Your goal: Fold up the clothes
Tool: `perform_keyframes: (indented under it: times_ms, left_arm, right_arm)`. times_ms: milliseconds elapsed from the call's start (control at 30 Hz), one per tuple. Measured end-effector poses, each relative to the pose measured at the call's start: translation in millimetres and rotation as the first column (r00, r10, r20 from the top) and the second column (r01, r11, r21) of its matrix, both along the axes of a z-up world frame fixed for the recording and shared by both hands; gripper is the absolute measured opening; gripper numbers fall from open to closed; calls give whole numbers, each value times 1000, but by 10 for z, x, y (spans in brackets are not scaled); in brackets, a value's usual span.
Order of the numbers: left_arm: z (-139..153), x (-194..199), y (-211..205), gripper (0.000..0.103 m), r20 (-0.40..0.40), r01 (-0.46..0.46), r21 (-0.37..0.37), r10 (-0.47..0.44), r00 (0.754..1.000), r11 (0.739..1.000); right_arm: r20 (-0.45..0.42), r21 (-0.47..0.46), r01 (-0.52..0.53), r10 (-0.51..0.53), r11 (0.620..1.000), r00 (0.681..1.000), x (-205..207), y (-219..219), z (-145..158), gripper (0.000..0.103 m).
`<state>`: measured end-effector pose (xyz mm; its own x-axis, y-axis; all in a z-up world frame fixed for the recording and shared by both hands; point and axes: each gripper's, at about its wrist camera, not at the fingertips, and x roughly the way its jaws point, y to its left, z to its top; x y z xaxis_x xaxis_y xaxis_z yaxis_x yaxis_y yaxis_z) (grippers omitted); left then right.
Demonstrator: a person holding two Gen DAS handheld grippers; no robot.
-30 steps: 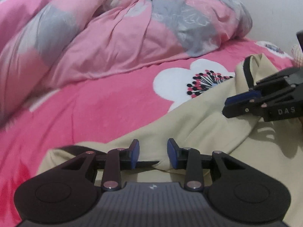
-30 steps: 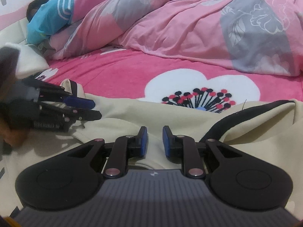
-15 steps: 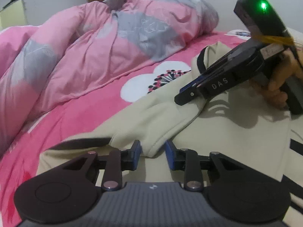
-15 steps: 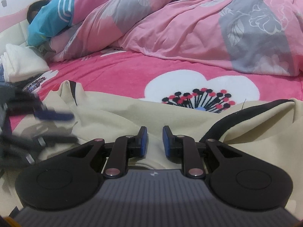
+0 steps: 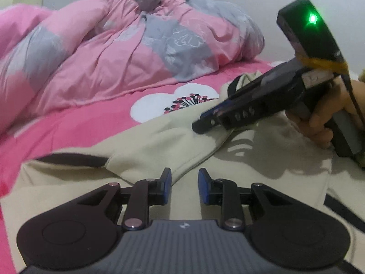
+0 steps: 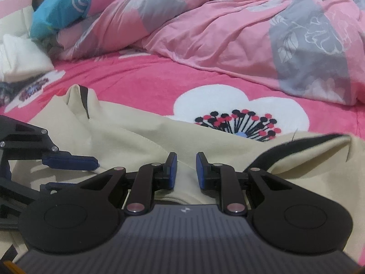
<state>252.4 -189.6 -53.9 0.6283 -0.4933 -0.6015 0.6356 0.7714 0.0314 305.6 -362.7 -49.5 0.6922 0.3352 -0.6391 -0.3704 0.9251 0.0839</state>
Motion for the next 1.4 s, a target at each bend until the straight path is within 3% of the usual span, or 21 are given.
perform_keyframes:
  times_ms: [133, 233, 633, 700, 800, 900, 1033, 1100, 1167, 1300, 1400]
  left_arm:
    - [-19, 35, 87, 27, -37, -8, -55, 6, 999, 998]
    - [-27, 20, 80, 27, -29, -7, -52, 5, 1000, 999]
    - [-38, 26, 119, 26, -43, -6, -73, 3, 999, 997]
    - [-43, 25, 113, 26, -41, -6, -72, 3, 999, 997]
    - [-25, 26, 118, 28, -46, -14, -71, 10, 999, 997]
    - [136, 27, 252, 26, -66, -47, -155, 37, 997, 987]
    - [426, 130, 436, 28, 12, -91, -249, 97, 995, 964]
    - [457, 387, 488, 28, 6, -148, -223, 153, 988, 964]
    - [338, 638, 607, 30, -50, -218, -181, 212, 976, 959]
    - [-7, 993, 901, 24, -186, -372, -104, 350, 918, 922]
    - [27, 982, 971, 24, -195, -377, -115, 352, 916, 919]
  right_arm:
    - [15, 2, -14, 14, 1000, 1000, 54, 85, 212, 18]
    - [25, 49, -26, 25, 998, 999, 151, 164, 223, 18]
    - [54, 97, 193, -198, 976, 979, 24, -228, 354, 20]
    - [31, 103, 276, -280, 956, 959, 5, -440, 277, 20]
    - [-18, 87, 322, -321, 943, 947, 23, -570, -71, 19]
    - [-16, 82, 332, -331, 940, 943, 3, -587, -196, 19]
    - [-5, 88, 332, -333, 939, 943, -17, -595, -199, 19]
    - [-4, 109, 332, -333, 937, 943, -29, -627, -204, 19]
    - [-1, 128, 332, -335, 934, 942, -42, -646, -208, 19]
    - [2, 149, 332, -336, 931, 942, -24, -664, -211, 19]
    - [-2, 171, 331, -335, 928, 942, -28, -695, -222, 19]
